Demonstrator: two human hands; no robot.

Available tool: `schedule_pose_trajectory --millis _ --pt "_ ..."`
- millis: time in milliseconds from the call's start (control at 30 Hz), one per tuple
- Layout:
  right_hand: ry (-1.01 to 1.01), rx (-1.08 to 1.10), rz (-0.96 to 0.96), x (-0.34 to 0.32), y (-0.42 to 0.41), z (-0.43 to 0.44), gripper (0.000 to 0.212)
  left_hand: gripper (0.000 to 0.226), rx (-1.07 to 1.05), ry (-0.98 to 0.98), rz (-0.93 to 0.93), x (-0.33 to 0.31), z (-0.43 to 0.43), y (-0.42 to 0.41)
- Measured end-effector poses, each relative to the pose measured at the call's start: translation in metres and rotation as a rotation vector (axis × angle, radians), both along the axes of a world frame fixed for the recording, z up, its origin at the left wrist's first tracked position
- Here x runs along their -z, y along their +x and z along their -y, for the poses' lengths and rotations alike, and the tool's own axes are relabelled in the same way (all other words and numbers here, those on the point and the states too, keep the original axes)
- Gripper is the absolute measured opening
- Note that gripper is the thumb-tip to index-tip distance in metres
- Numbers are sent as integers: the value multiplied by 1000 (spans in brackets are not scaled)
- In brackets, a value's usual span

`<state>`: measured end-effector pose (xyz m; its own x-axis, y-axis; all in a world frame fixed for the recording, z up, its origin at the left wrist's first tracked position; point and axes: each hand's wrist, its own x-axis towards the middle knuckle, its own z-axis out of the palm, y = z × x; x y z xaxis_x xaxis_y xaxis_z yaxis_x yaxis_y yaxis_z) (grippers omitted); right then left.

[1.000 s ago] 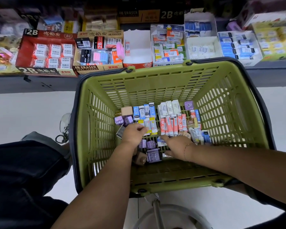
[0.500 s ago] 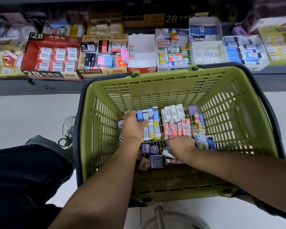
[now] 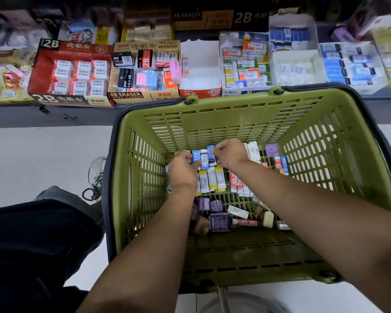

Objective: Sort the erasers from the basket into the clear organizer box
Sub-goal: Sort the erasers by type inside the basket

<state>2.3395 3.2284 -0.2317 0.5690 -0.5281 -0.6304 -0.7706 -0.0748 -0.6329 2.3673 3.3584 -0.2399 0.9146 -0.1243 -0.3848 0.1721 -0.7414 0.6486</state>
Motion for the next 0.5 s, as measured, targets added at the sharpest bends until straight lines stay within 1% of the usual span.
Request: schedule_pose_trajectory --millis 67,133,233,300,367,400,433,500 --pt "-90 -70 -10 1 1 -3 16 31 -13 2 -10 1 0 2" --pt "-217 -192 -25 0 -4 -1 12 30 -11 -11 -18 1 -1 2" --pt "-372 -367 12 -14 -24 1 9 31 34 1 -20 -1 -6 -4" --pt "-389 -549 46 -23 -46 1 11 31 56 13 -26 -3 -14 -11" --pt "-292 -782 8 -29 -73 1 11 31 114 44 -38 -5 -24 -21" --pt "-230 -900 -50 -31 -88 1 16 32 173 72 -46 -6 -28 -26" --pt "-195 -1015 -130 -31 -101 2 26 33 242 93 -60 -8 -30 -30" --pt "-220 -1186 -278 -23 -121 2 51 32 377 95 -118 -11 -34 -36"
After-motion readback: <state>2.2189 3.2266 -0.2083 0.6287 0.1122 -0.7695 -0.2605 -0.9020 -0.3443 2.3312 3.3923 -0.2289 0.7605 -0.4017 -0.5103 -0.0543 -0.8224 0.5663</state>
